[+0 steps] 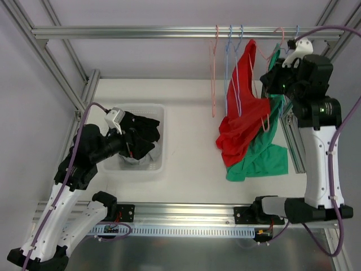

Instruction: Remove the tank top from the hanger

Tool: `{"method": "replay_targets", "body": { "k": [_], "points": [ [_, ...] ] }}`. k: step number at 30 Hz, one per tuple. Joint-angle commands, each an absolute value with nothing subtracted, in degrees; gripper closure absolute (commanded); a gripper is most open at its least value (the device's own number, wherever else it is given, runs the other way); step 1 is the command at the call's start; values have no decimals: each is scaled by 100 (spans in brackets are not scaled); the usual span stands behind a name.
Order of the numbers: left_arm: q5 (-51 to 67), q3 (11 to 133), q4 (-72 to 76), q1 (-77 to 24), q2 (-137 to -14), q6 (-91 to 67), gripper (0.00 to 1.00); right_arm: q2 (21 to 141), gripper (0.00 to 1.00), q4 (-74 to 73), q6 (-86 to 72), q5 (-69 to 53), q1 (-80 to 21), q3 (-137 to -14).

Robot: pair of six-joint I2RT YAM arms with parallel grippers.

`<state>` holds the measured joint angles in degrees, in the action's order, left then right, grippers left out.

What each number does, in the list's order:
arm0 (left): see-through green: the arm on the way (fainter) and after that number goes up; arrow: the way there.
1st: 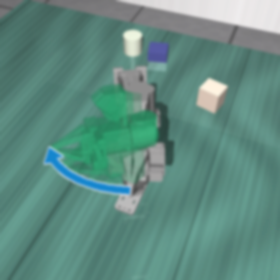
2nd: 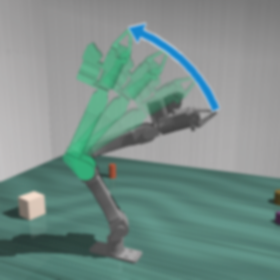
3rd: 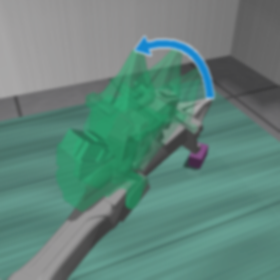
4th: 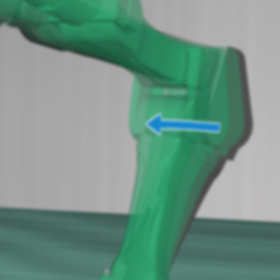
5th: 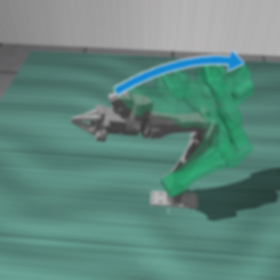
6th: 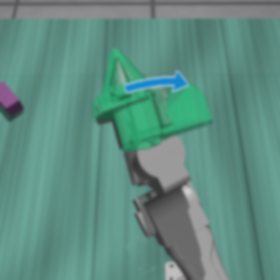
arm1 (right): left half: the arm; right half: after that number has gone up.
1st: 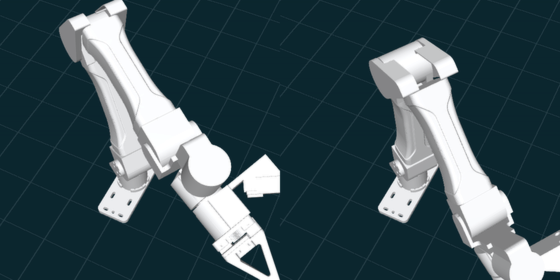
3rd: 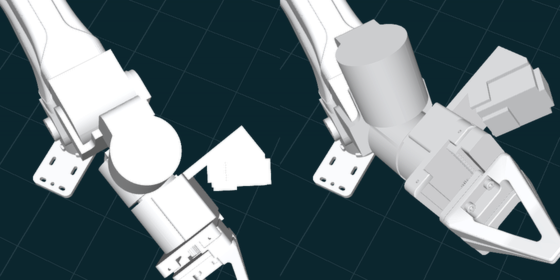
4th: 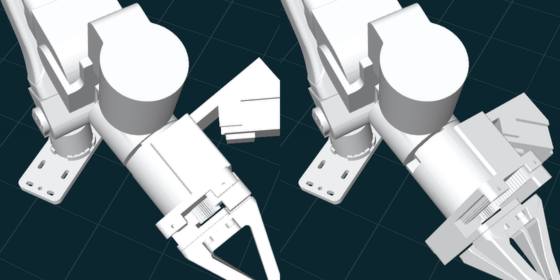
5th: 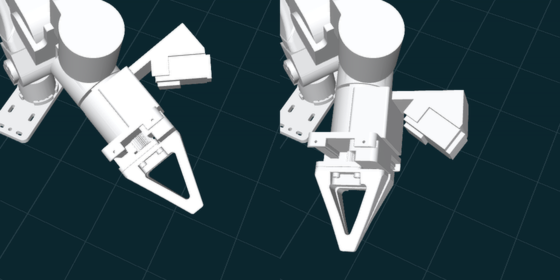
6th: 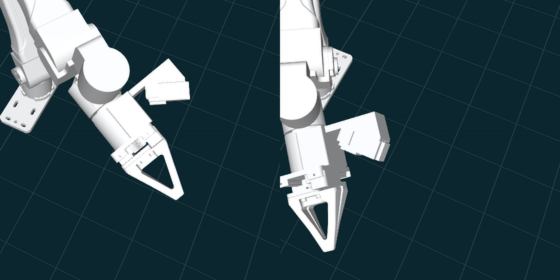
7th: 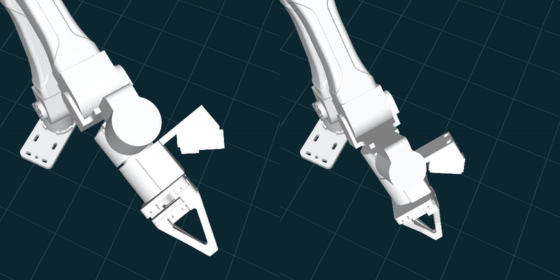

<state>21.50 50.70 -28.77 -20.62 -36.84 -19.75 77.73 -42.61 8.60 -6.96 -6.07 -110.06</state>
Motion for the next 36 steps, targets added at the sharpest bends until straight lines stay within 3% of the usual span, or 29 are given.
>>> {"method": "replay_targets", "body": {
  "k": [1, 5, 9, 17, 24, 30, 34, 36],
  "points": [
    [3233, 5457, -1874, -2100, -3691, -2293, 1, 6779, 100, -3981, 782, -914, -571, -10051],
    [3551, 5826, -898, -2425, -3998, -2557, 1, 5461, 100, -4087, 747, -1159, -554, -8791],
    [2902, 6729, -510, -3695, -4962, -2146, 1, 4309, 100, -5014, 703, -1502, -554, -8367],
    [1995, 9232, -492, -5229, -7240, -1214, 1, 3340, 100, -7257, 782, -1739, -589, -9605],
    [2345, 10950, -633, -5616, -9164, -940, 1, 3103, 100, -7365, 571, -2056, -896, -10335],
    [2934, 11496, -659, -5801, -9782, -800, 21, 3199, 100, -7356, 571, -2154, -1037, -10547],
    [2839, 11426, -686, -5810, -9870, -817, 46, 3226, 100, -7356, 589, -1995, -1099, -10582],
    [2830, 11356, -694, -5818, -9896, -809, 72, 3261, 100, -7356, 589, -1995, -1116, -10617]
  ]
}}
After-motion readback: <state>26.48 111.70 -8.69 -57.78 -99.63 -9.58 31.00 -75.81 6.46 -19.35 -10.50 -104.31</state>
